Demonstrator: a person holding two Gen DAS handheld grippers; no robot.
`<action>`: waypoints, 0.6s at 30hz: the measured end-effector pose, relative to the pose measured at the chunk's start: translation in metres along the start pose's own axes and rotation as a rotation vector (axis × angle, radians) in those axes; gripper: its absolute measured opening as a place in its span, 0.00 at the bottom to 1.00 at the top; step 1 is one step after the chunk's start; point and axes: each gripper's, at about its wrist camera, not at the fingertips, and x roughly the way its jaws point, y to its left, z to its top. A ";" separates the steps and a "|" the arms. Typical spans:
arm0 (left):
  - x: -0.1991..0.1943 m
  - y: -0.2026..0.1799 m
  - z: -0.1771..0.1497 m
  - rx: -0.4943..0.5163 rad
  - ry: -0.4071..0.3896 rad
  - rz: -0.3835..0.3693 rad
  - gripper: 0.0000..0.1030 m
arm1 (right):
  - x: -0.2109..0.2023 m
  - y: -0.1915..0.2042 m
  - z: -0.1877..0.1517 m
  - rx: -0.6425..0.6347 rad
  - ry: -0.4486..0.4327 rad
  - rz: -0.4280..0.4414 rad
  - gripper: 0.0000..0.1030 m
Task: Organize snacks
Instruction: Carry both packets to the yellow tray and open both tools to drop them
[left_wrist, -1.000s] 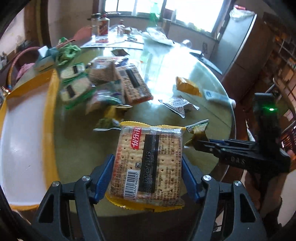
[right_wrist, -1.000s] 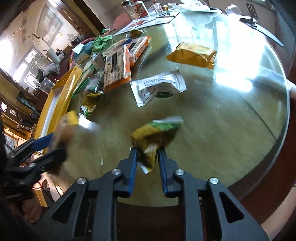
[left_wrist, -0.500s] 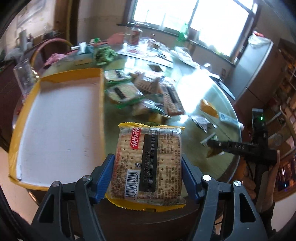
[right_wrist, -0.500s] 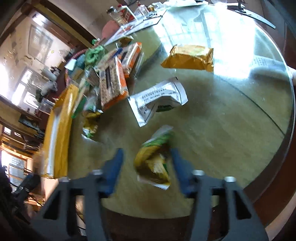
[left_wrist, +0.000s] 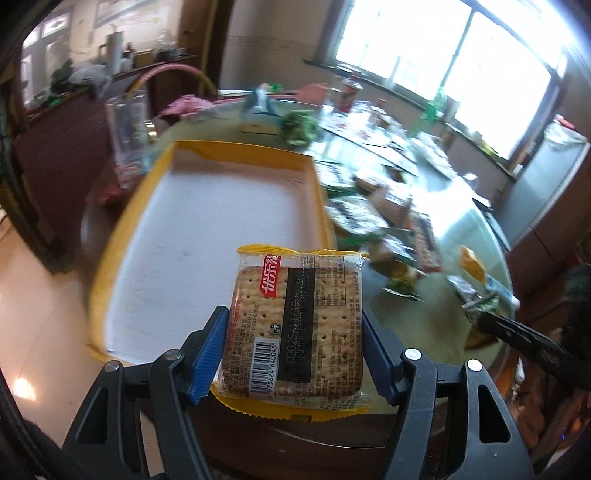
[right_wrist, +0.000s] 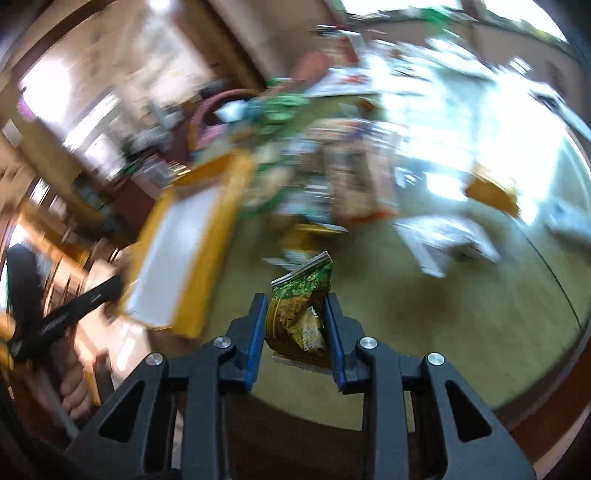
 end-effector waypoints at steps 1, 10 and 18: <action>-0.001 0.006 0.002 -0.012 0.005 0.030 0.66 | 0.005 0.015 0.002 -0.031 0.008 0.020 0.31; 0.036 0.055 0.013 -0.039 0.084 0.228 0.66 | 0.099 0.128 0.032 -0.227 0.156 0.165 0.31; 0.065 0.067 0.008 -0.037 0.162 0.237 0.67 | 0.174 0.157 0.019 -0.288 0.273 0.120 0.31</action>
